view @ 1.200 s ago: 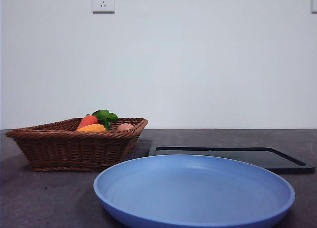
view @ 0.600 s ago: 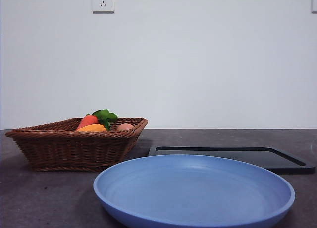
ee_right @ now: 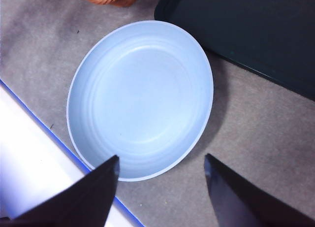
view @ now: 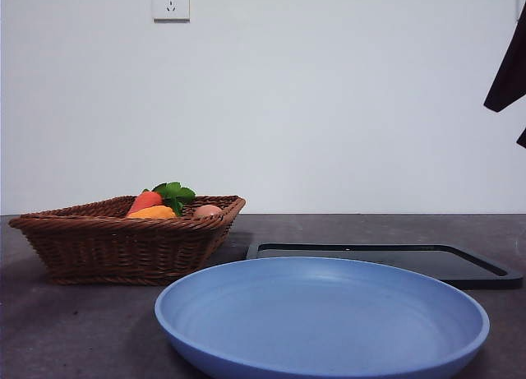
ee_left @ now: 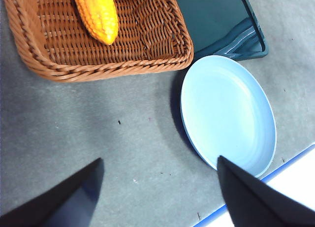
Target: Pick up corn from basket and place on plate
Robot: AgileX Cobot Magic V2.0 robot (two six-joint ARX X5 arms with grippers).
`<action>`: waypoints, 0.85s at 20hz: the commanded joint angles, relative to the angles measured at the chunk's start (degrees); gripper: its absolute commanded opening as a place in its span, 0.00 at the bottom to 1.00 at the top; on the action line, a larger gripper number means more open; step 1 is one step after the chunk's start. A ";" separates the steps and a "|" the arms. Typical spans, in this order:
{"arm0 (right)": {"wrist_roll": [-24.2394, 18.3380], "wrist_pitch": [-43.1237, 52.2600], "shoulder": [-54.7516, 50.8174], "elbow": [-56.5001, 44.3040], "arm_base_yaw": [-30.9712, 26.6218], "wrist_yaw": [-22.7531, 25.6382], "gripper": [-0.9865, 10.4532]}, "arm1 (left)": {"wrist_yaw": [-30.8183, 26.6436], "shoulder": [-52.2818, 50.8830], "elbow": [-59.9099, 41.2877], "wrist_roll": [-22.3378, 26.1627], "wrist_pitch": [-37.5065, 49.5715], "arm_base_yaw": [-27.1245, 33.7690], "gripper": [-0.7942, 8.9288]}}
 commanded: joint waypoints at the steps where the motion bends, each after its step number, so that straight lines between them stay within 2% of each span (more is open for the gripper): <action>1: 1.66 1.01 1.86 0.87 0.22 0.09 0.35 | 0.13 0.35 0.87 0.90 0.44 -0.15 0.49; 6: 3.34 5.27 9.38 0.87 1.42 0.07 0.35 | 0.13 0.33 0.87 0.46 0.72 -0.15 0.48; 14: 3.52 13.97 26.58 0.87 2.80 0.09 0.33 | 0.13 0.33 0.87 0.46 0.74 -0.15 0.48; 17: 3.52 16.98 31.41 0.87 3.52 0.07 0.30 | 0.13 0.33 0.87 0.46 1.05 -0.15 0.48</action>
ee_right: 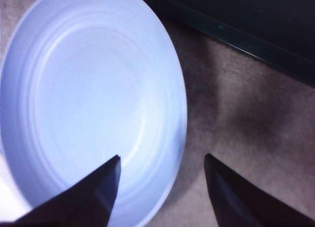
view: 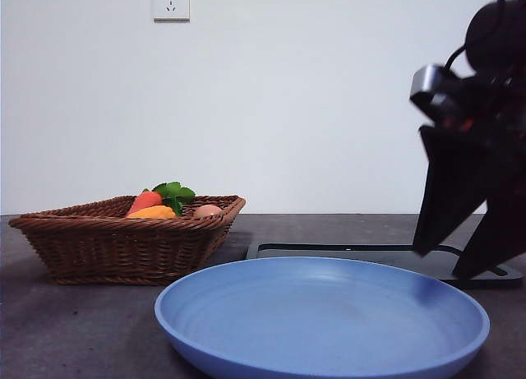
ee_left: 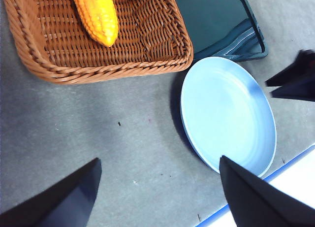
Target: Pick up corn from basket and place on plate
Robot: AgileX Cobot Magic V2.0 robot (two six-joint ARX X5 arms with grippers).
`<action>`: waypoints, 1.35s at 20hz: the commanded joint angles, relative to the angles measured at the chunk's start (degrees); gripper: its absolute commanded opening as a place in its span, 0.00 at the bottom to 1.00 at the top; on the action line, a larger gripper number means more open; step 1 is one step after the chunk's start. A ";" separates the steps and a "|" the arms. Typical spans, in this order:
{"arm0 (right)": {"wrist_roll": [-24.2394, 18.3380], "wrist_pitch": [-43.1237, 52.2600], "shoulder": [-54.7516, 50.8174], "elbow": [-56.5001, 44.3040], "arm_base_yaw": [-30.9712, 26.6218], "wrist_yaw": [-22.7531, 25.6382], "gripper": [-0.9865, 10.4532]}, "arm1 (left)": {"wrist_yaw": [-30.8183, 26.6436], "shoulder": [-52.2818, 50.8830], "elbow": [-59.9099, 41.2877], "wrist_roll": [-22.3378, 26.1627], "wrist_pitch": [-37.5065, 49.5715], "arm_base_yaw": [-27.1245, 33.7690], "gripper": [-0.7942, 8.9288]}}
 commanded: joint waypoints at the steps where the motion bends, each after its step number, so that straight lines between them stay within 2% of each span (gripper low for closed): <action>1: 0.42 1.73 3.15 0.87 0.81 0.02 0.29 | 0.11 0.33 0.87 0.48 0.98 -0.15 0.48; 5: 0.44 3.63 6.80 0.87 1.33 0.00 0.23 | 0.11 0.33 0.87 0.48 1.25 -0.15 0.48; 10: 0.55 5.11 7.65 0.87 1.42 -0.04 0.09 | 0.09 0.42 0.87 0.13 1.36 -0.15 0.48; 17: 3.06 2.43 3.17 1.64 1.40 -0.46 0.09 | -2.21 4.50 3.39 -1.49 3.87 -0.74 0.48; 22: 3.10 -5.22 -5.99 4.09 1.40 -0.44 0.09 | -10.75 15.26 11.19 -2.14 6.19 -6.49 0.48; 27: 3.89 -9.68 -15.12 6.05 1.31 -0.37 0.09 | -22.47 30.51 19.71 -2.75 9.03 -13.90 0.48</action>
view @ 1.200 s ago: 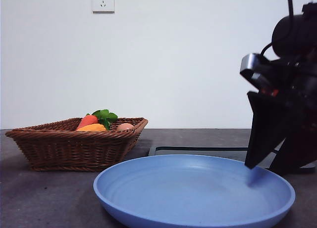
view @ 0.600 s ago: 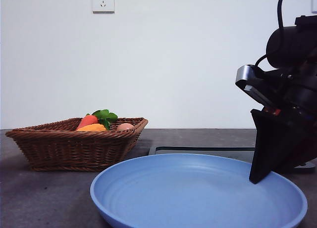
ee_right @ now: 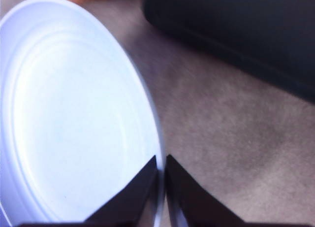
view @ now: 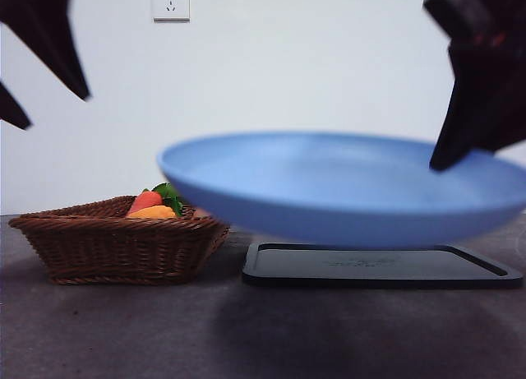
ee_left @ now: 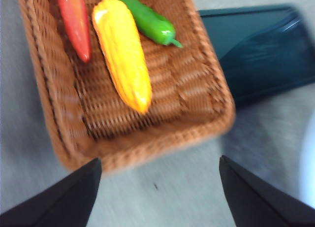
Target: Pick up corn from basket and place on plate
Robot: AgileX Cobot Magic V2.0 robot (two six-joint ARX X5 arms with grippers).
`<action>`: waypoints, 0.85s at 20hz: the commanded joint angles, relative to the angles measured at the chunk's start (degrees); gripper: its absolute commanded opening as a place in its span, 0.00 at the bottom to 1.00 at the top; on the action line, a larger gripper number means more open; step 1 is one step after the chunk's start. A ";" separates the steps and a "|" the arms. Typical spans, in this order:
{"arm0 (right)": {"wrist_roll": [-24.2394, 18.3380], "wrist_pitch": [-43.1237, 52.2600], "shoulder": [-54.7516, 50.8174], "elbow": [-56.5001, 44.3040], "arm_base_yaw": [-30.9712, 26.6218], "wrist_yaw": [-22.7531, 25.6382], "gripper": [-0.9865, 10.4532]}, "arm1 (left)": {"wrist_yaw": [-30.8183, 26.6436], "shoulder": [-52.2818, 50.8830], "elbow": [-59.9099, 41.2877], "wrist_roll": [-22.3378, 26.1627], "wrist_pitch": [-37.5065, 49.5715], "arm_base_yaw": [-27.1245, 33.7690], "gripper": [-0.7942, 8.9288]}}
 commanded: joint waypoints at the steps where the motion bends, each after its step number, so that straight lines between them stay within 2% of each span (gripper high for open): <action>1: 1.68 -0.92 -2.58 1.77 0.13 -0.37 0.09 | -4.87 7.28 4.74 -0.39 1.97 -2.19 0.48; 6: 3.06 -1.90 -8.70 2.27 -0.09 -0.20 0.09 | -10.25 24.63 15.52 -0.39 2.16 -4.76 0.48; 9: 3.45 -1.90 -10.43 2.27 -0.15 0.07 0.09 | -10.84 33.40 20.37 -0.35 2.58 -5.14 0.48; 17: 3.80 -1.51 -10.69 2.27 -0.15 0.50 0.09 | -12.50 43.89 22.14 -0.35 6.80 -5.62 0.48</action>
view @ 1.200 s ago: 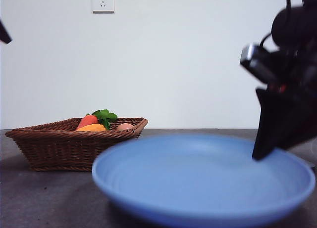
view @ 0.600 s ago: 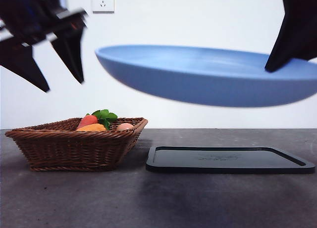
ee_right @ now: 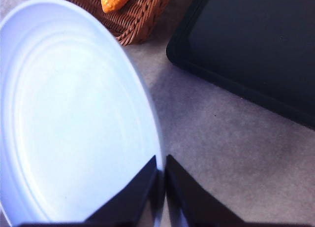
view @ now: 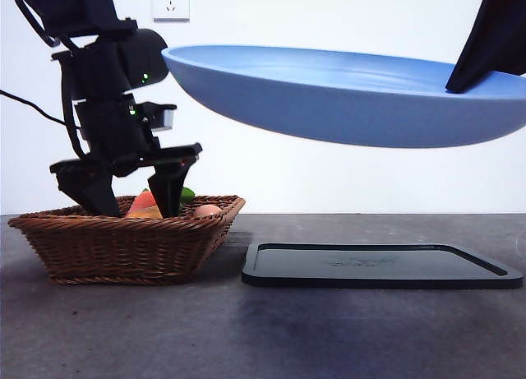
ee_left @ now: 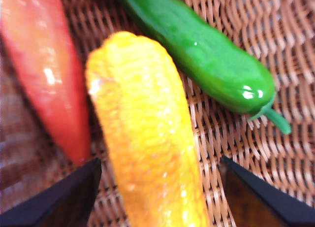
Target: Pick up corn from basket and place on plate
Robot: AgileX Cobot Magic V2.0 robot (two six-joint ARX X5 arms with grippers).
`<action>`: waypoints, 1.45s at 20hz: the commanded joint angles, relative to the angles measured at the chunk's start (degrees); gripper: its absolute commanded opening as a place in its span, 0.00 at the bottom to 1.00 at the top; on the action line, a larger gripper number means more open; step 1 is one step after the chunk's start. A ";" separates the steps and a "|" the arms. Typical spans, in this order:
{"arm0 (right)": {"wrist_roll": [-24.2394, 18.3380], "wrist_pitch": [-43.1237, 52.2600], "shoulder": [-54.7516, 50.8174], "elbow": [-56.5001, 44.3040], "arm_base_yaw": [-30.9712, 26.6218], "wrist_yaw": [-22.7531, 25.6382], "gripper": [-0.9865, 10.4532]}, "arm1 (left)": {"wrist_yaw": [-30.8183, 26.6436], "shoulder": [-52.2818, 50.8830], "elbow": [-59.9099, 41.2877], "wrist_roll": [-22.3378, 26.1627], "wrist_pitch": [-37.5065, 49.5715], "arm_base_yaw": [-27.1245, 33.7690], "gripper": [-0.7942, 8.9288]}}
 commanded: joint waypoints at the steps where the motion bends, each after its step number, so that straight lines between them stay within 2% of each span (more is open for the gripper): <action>1: 1.01 0.81 0.13 1.31 0.13 0.90 0.09 | -0.66 2.14 1.33 -0.28 0.85 -0.74 0.47; 7: 0.98 0.92 0.15 1.31 -0.20 1.14 0.09 | -1.79 2.14 1.33 -0.35 0.09 -1.07 0.29; 12: 1.05 0.94 0.26 1.31 -0.17 2.71 0.09 | -1.77 -0.94 1.33 -1.16 -2.19 -0.92 0.28; 16: 2.45 2.43 2.45 1.31 -0.20 5.18 0.09 | -0.90 -11.06 1.33 -1.92 -2.93 -1.18 0.28; 18: 3.45 4.52 5.84 1.31 -0.17 5.14 0.09 | 1.44 -16.94 1.33 -2.36 -4.17 -2.05 0.28; 22: 5.57 10.84 15.10 1.31 -0.17 4.35 0.09 | 8.11 -23.34 1.33 -2.60 -7.89 -7.43 0.28; 29: 9.62 18.05 22.03 1.31 -0.17 0.33 0.09 | 8.26 -18.88 -0.46 -0.55 -7.08 -21.09 0.28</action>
